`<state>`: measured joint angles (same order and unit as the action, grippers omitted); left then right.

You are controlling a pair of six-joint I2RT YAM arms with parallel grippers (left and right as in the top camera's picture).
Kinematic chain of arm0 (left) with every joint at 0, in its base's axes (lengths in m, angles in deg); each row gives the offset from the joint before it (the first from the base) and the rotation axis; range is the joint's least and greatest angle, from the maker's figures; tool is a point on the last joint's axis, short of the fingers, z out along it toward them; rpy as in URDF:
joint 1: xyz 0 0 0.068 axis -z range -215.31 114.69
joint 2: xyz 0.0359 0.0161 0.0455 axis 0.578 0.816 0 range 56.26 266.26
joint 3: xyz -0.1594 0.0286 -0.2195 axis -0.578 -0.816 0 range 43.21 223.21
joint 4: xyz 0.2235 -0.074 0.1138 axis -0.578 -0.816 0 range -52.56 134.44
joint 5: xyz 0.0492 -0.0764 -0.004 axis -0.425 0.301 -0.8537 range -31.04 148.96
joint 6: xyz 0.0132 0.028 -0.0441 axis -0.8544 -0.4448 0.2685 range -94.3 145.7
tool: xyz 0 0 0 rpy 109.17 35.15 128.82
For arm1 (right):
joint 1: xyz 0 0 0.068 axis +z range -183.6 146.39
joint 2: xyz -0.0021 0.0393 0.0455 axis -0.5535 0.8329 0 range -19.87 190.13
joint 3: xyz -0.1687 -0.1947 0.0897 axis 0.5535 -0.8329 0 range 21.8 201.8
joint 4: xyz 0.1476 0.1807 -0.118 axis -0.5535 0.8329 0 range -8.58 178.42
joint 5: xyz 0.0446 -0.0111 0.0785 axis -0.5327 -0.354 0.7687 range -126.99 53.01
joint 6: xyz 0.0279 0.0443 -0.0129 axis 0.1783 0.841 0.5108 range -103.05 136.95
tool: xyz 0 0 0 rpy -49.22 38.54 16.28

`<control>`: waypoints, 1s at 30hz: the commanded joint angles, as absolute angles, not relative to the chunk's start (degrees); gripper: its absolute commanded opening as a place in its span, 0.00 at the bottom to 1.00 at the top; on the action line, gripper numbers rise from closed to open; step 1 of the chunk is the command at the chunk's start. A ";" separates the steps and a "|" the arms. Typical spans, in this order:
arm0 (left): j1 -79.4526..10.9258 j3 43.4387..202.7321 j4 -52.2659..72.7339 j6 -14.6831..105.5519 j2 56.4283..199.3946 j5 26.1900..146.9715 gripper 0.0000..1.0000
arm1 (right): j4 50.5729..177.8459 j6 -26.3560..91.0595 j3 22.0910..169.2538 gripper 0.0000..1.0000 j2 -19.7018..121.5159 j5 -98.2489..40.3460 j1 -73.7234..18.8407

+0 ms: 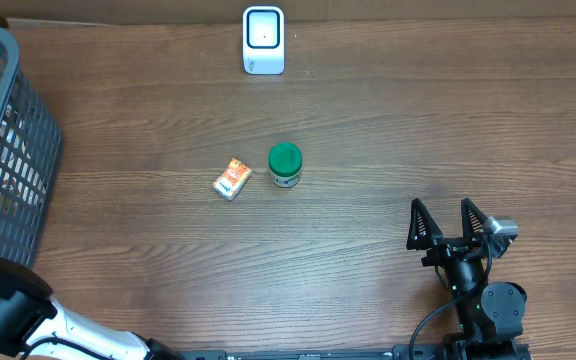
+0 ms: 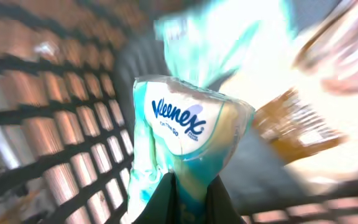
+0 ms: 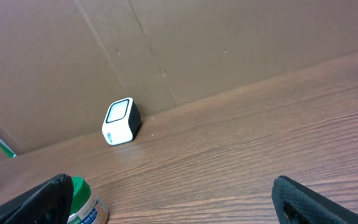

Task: Scan the item barcode
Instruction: 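Place the Kleenex pack left of the orange pack and retract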

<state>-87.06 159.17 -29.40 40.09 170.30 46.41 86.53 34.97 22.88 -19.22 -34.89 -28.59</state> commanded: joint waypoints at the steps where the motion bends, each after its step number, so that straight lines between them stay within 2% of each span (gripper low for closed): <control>1: -86.64 170.97 -31.94 46.60 162.83 59.87 0.04 | 86.09 34.97 22.24 1.00 -19.70 -35.41 -28.41; 5: -84.74 173.73 -31.44 46.47 157.60 78.82 0.04 | 86.09 34.97 22.24 1.00 -19.70 -35.41 -28.41; 8: -79.61 173.73 -33.99 43.46 155.46 83.21 0.04 | 86.09 34.97 22.24 1.00 -19.70 -35.41 -28.41; 13: -63.19 171.11 -39.74 35.70 155.48 77.40 0.04 | 86.11 34.97 22.24 1.00 -19.70 -35.41 -28.41; 19: -44.48 156.40 -34.98 35.50 156.16 62.93 0.04 | 86.11 34.97 22.24 1.00 -19.70 -35.41 -28.41; 23: -36.68 143.98 -29.08 35.50 156.29 56.68 0.04 | 86.11 34.97 22.24 1.00 -19.70 -35.41 -28.41; 30: -28.09 123.28 -14.26 35.50 156.29 56.37 0.04 | 86.09 34.97 22.24 1.00 -19.70 -35.41 -28.41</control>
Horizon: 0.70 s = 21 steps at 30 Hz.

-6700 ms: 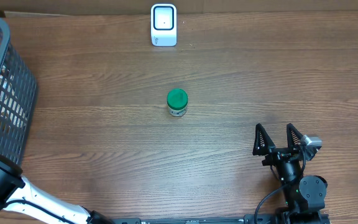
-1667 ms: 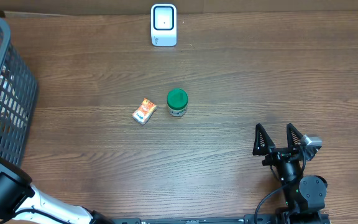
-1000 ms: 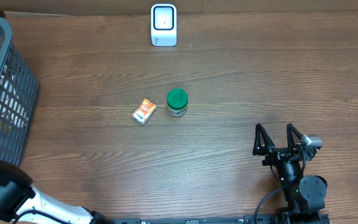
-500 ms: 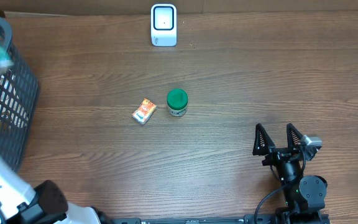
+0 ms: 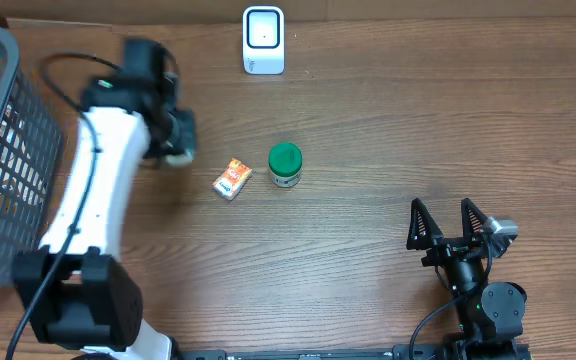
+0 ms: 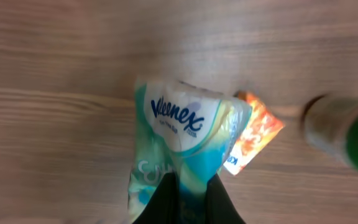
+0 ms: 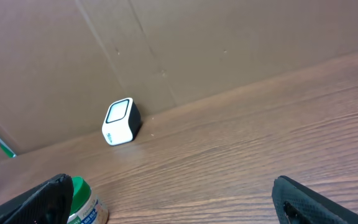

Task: Scan the item barcode
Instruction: 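Place the Kleenex pack left of the orange pack and retract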

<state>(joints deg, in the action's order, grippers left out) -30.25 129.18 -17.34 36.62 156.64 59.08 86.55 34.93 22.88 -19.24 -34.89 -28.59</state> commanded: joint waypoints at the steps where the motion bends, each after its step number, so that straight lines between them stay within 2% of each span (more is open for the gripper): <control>1: -27.19 120.44 -11.70 35.48 156.29 56.35 0.04 | 86.09 34.97 22.24 1.00 -19.70 -35.41 -28.41; 14: -25.90 100.51 11.77 35.52 156.29 52.79 0.04 | 86.09 34.97 22.24 1.00 -19.70 -35.41 -28.41; 19: -25.79 99.50 13.41 35.54 156.27 55.52 0.04 | 86.09 34.97 22.24 1.00 -19.70 -35.41 -28.41; 21: -25.79 99.50 13.39 35.54 156.27 58.10 0.09 | 86.09 34.97 22.24 1.00 -19.70 -35.41 -28.41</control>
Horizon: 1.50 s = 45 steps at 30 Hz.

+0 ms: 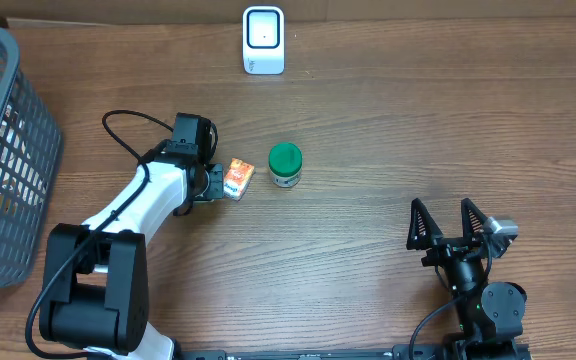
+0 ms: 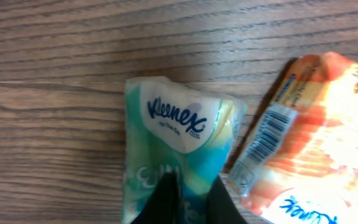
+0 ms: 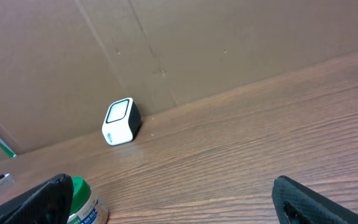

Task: Scan the item barcode
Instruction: 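Place the Kleenex pack left of the orange pack and retract, then reach the left gripper into the basket and grasp the brown snack bag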

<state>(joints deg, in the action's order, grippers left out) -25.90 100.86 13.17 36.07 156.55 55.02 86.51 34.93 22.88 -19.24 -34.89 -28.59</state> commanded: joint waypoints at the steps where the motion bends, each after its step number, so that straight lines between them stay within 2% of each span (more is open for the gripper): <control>1: -25.79 99.52 13.41 35.54 156.27 60.68 0.15 | 86.09 34.97 22.24 1.00 -19.70 -35.41 -28.41; 8: -25.79 100.68 12.02 36.33 156.23 66.41 0.45 | 86.09 34.97 22.24 1.00 -19.70 -35.41 -28.41; 15: -26.06 114.65 -3.13 36.35 156.21 63.76 0.45 | 86.11 34.97 22.24 1.00 -19.70 -35.41 -28.41; 20: -27.32 135.50 -19.61 36.42 156.21 60.09 0.42 | 86.11 34.97 22.24 1.00 -19.70 -35.41 -28.41; 24: -31.19 154.45 -29.25 38.47 156.21 59.85 0.45 | 86.09 34.97 22.24 1.00 -19.70 -35.41 -28.41; 27: -37.47 168.92 -32.97 41.14 156.21 59.81 0.47 | 86.09 34.97 22.24 1.00 -19.70 -35.41 -28.41; 31: -47.41 179.32 -35.39 44.13 156.21 59.87 0.48 | 86.09 34.97 22.24 1.00 -19.70 -35.41 -28.41; 39: -66.86 180.04 -36.40 48.02 156.34 59.83 0.55 | 86.09 34.97 22.24 1.00 -19.70 -35.41 -28.41; 40: -68.85 179.08 -36.33 47.98 156.34 59.63 0.57 | 86.09 34.97 22.24 1.00 -19.70 -35.41 -28.41; 41: -70.47 177.99 -36.29 47.98 156.34 59.00 0.66 | 86.09 34.97 22.24 1.00 -19.70 -35.41 -28.41; 42: -71.85 176.66 -36.03 47.96 156.34 57.80 0.88 | 86.09 34.97 22.24 1.00 -19.70 -35.41 -28.41; 43: -73.07 175.21 -35.68 47.81 156.36 56.33 1.00 | 86.11 34.97 22.24 1.00 -19.70 -35.41 -28.41; 45: -75.17 171.43 -33.67 45.55 156.36 53.84 1.00 | 86.11 34.97 22.24 1.00 -19.70 -35.41 -28.41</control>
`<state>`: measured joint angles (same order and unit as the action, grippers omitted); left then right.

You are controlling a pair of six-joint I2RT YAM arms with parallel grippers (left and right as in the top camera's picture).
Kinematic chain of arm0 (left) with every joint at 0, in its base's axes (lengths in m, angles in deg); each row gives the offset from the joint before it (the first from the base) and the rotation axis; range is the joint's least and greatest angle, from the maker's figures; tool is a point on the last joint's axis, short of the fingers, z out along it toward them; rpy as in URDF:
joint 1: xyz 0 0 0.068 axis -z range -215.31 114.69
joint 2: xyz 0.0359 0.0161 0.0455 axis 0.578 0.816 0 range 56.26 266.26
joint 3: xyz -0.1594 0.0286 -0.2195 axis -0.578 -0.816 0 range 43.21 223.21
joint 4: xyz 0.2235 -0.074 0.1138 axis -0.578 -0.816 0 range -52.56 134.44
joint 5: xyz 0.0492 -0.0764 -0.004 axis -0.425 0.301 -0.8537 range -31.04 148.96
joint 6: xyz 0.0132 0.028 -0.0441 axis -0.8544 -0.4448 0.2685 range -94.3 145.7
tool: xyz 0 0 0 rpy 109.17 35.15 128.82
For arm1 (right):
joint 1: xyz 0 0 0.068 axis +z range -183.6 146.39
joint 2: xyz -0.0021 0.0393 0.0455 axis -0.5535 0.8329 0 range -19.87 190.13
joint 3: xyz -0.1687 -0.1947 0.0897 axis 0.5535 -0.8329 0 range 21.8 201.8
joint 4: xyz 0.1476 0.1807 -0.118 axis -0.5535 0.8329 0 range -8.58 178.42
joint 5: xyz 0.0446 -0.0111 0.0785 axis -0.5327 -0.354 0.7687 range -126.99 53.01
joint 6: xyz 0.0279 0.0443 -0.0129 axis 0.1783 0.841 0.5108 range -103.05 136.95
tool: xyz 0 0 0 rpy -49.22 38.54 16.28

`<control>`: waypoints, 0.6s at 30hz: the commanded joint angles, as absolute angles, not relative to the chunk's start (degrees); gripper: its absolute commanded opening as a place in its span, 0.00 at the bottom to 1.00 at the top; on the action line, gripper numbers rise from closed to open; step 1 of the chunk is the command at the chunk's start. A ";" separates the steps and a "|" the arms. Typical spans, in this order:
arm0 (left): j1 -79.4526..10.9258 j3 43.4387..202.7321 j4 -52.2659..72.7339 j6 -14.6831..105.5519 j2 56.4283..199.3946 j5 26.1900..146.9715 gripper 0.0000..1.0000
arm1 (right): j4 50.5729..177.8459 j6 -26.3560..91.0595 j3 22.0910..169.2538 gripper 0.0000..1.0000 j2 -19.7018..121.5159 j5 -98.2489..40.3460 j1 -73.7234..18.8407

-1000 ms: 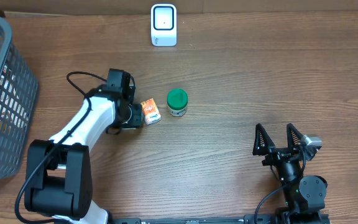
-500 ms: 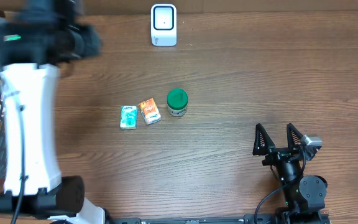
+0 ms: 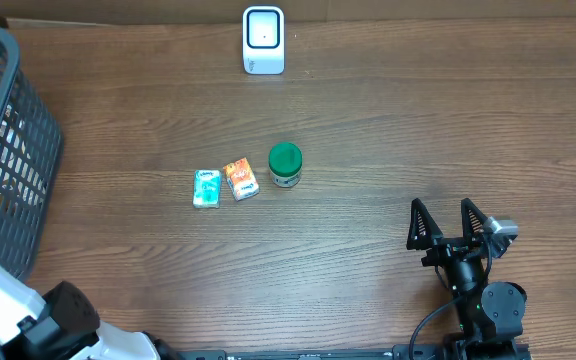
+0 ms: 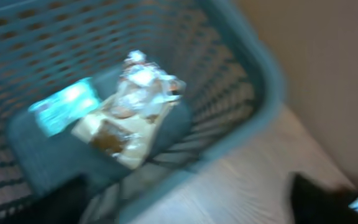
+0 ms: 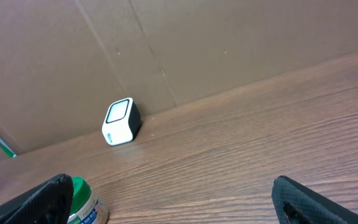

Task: Scan the item barcode
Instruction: 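Reach the left gripper into the basket and grasp the brown snack bag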

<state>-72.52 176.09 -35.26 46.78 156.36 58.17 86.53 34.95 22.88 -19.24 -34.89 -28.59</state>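
A teal Kleenex pack (image 3: pixel 206 188) lies on the table, just left of an orange pack (image 3: pixel 240 180) and a green-lidded jar (image 3: pixel 285 165). The white scanner (image 3: pixel 263 40) stands at the far edge, also seen as a scanner (image 5: pixel 120 121) in the right wrist view. My left gripper (image 4: pixel 185 211) is open and empty over the grey basket (image 4: pixel 253 106); the view is blurred. In the basket lie a teal packet (image 4: pixel 64 104) and a crinkled packet (image 4: pixel 132 99). My right gripper (image 3: pixel 449 222) rests open at the near right, far from the items.
The basket (image 3: pixel 8 150) fills the table's left edge. Part of my left arm (image 3: pixel 28 320) shows at the near left corner. A cardboard wall (image 5: pixel 197 43) rises behind the scanner. The jar (image 5: pixel 82 202) sits by my right gripper's left finger (image 5: pixel 39 202).
My left gripper has let go of the Kleenex pack, which now lies left of the orange pack. The gripper is open and back over the basket. The orange pack has turned slightly.
My left gripper first held the Kleenex pack inside the basket. Then it held the pack over the table near the orange pack, then low beside it. Now the pack lies there alone and the gripper is at the basket. The right arm stayed still.
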 commanded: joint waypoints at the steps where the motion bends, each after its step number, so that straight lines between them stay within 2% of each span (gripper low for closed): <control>1: -76.00 169.60 -32.55 44.55 156.38 53.34 1.00 | 86.09 34.97 22.24 1.00 -19.70 -35.41 -28.41; 8: -79.71 154.71 -22.85 35.78 160.14 53.21 1.00 | 86.11 34.97 22.24 1.00 -19.70 -35.41 -28.41; 18: -79.63 152.57 -15.46 26.91 172.34 57.47 1.00 | 86.09 34.97 22.24 1.00 -19.70 -35.41 -28.41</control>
